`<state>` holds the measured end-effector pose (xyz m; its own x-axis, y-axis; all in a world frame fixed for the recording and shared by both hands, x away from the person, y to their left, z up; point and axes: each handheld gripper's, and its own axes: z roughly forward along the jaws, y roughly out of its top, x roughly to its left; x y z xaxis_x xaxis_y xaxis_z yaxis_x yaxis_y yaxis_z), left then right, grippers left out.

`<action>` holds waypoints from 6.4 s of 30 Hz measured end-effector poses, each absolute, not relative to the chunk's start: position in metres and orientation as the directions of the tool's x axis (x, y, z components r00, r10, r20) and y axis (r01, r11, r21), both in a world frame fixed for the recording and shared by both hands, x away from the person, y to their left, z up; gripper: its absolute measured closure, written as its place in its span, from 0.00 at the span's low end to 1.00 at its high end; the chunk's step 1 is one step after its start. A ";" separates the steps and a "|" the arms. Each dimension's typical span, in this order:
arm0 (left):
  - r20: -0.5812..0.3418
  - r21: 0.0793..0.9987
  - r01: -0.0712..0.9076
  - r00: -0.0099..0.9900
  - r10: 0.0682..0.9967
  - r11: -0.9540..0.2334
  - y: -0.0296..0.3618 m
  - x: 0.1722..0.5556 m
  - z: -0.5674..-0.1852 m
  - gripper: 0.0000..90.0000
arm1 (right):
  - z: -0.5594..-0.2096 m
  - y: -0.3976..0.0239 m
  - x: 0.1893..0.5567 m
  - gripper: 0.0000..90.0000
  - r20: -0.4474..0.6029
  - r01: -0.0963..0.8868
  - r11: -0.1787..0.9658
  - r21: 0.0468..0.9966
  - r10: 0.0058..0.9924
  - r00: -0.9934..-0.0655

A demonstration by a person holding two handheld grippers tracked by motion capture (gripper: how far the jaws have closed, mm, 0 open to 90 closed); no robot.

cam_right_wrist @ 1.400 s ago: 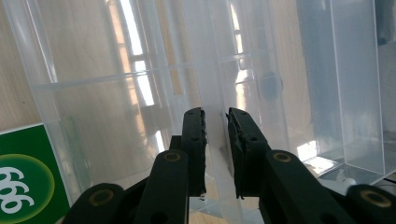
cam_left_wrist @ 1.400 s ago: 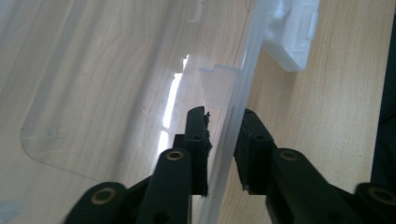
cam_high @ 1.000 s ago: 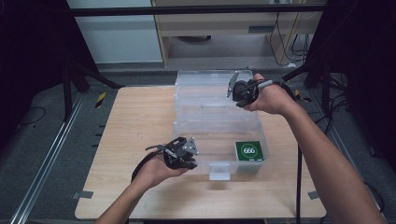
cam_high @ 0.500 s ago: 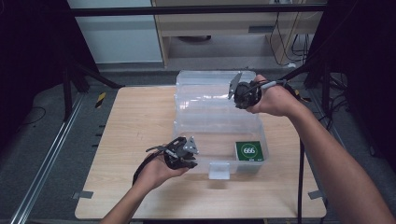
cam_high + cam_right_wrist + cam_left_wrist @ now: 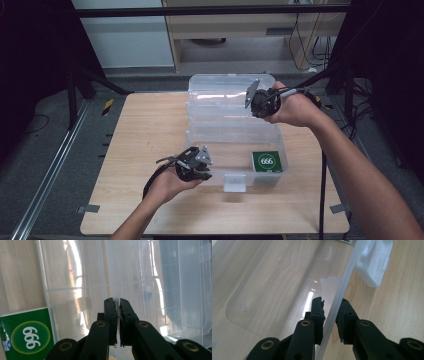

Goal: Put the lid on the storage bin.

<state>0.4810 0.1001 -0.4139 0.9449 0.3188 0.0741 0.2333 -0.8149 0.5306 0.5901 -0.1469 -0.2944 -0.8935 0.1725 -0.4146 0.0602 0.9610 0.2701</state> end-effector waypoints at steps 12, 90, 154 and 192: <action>0.090 0.538 0.230 0.941 0.326 -0.811 0.098 0.478 -0.416 0.84 | -0.295 -0.151 0.565 0.96 -0.461 0.012 0.950 0.312 0.163 -0.872; 0.131 0.735 0.175 0.911 0.391 -0.655 0.127 0.437 -0.351 0.72 | -0.322 -0.171 0.481 0.92 -0.490 -0.068 0.927 0.369 0.132 -0.862; -0.116 0.818 0.458 0.725 0.679 -0.349 0.179 0.554 -0.286 1.00 | -0.333 -0.170 0.468 0.90 -0.515 -0.072 0.925 0.373 0.142 -0.846; -0.130 0.820 0.449 0.749 0.649 -0.354 0.186 0.500 -0.326 1.00 | -0.343 -0.209 0.424 0.39 -0.456 0.062 0.829 0.556 0.367 -0.811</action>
<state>0.5002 0.1864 -0.3261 0.7494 0.6493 -0.1296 0.4489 -0.3543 0.8203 0.4244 -0.2086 -0.3434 -0.8108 0.3669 -0.4560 0.0624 0.8289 0.5560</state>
